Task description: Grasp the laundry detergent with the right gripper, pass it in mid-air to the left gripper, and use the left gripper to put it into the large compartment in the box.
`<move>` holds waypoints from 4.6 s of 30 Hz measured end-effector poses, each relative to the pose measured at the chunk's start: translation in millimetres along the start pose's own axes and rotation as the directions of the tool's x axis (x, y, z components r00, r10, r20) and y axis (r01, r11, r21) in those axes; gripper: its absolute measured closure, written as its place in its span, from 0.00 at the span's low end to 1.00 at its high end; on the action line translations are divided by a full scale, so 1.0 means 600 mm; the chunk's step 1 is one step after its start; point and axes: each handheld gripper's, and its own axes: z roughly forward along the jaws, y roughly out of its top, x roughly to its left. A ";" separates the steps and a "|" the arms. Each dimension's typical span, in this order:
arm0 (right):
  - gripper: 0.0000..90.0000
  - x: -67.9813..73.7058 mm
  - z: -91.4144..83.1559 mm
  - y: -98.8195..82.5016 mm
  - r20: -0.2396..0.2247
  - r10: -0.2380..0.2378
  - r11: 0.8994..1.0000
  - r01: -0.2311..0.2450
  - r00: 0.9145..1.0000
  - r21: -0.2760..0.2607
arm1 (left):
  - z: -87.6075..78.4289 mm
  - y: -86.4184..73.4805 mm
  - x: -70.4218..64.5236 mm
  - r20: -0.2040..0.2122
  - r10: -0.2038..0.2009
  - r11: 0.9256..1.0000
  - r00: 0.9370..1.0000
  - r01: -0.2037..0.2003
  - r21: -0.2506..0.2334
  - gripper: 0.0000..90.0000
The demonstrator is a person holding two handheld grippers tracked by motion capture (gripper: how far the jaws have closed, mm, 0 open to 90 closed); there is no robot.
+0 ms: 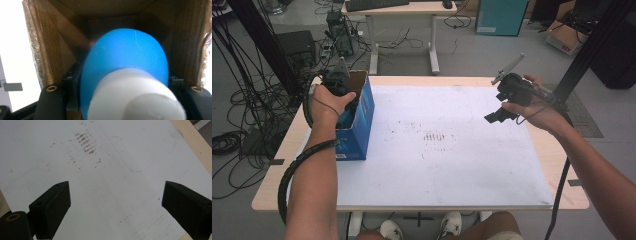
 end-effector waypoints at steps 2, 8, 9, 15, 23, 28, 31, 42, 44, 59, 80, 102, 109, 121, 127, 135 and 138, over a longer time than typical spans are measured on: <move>0.09 0.000 0.000 0.001 0.001 0.000 1.000 0.000 1.000 0.002 | 0.000 -0.001 0.000 0.001 0.000 1.000 1.000 0.000 -0.001 0.39; 0.09 0.002 -0.003 0.003 0.004 -0.001 1.000 0.001 1.000 -0.003 | 0.000 -0.001 0.001 0.002 -0.001 1.000 1.000 0.001 -0.003 0.39; 0.09 0.002 -0.003 0.003 0.004 0.001 1.000 -0.001 1.000 -0.002 | 0.000 0.000 0.000 0.002 -0.001 1.000 1.000 0.001 -0.005 0.39; 0.09 0.001 -0.002 0.002 0.003 -0.004 1.000 0.004 1.000 -0.005 | 0.000 0.000 0.000 0.002 -0.001 1.000 1.000 0.001 -0.004 0.39; 0.09 0.001 -0.004 0.002 0.004 -0.006 1.000 0.006 1.000 -0.006 | 0.001 0.000 -0.001 0.001 -0.003 1.000 1.000 0.003 -0.007 0.39; 0.09 0.000 -0.003 0.002 0.003 -0.005 1.000 0.005 1.000 -0.003 | 0.001 0.000 -0.001 0.003 -0.004 1.000 1.000 0.004 -0.006 0.39; 0.09 0.001 -0.003 0.002 0.002 -0.006 1.000 0.006 1.000 -0.003 | 0.001 -0.001 -0.001 0.003 -0.004 1.000 1.000 0.004 -0.005 0.39; 0.09 0.000 -0.005 0.001 0.004 -0.004 1.000 0.004 1.000 -0.002 | 0.001 0.000 -0.003 0.002 -0.003 1.000 1.000 0.003 -0.005 0.39; 0.09 0.000 -0.005 0.001 0.004 -0.002 1.000 0.002 1.000 -0.004 | 0.001 -0.001 -0.002 0.002 -0.004 1.000 1.000 0.004 -0.006 0.39; 0.09 0.002 -0.004 0.003 0.006 -0.009 1.000 0.009 1.000 -0.005 | 0.001 -0.002 -0.001 0.006 -0.004 1.000 1.000 0.005 -0.010 0.39; 0.09 0.001 -0.005 0.004 0.008 -0.021 1.000 0.021 1.000 0.006 | 0.001 -0.002 -0.003 0.002 -0.001 1.000 1.000 0.001 -0.008 0.39; 0.09 0.004 -0.005 0.004 0.007 -0.025 1.000 0.025 1.000 0.015 | 0.001 -0.003 -0.002 0.005 0.003 1.000 1.000 -0.003 -0.014 0.39; 0.09 0.005 -0.006 0.005 0.012 -0.018 1.000 0.018 1.000 0.009 | 0.001 -0.003 -0.002 0.005 0.006 1.000 1.000 -0.005 -0.014 0.39; 0.09 0.006 -0.003 0.006 0.006 -0.025 1.000 0.025 1.000 0.008 | 0.001 -0.003 -0.001 0.007 0.007 1.000 1.000 -0.007 -0.016 0.39; 0.09 0.006 -0.004 0.006 0.004 -0.019 1.000 0.019 1.000 0.005 | 0.001 -0.003 -0.002 0.007 0.009 1.000 1.000 -0.008 -0.018 0.39; 0.09 0.008 -0.003 0.007 -0.001 -0.021 1.000 0.021 1.000 0.003 | -0.007 -0.009 0.000 0.012 0.018 0.999 1.000 -0.018 -0.035 0.35; 0.09 0.008 -0.003 0.009 -0.001 -0.025 1.000 0.025 1.000 0.004 | -0.014 -0.013 0.000 0.011 0.025 0.999 1.000 -0.024 -0.044 0.34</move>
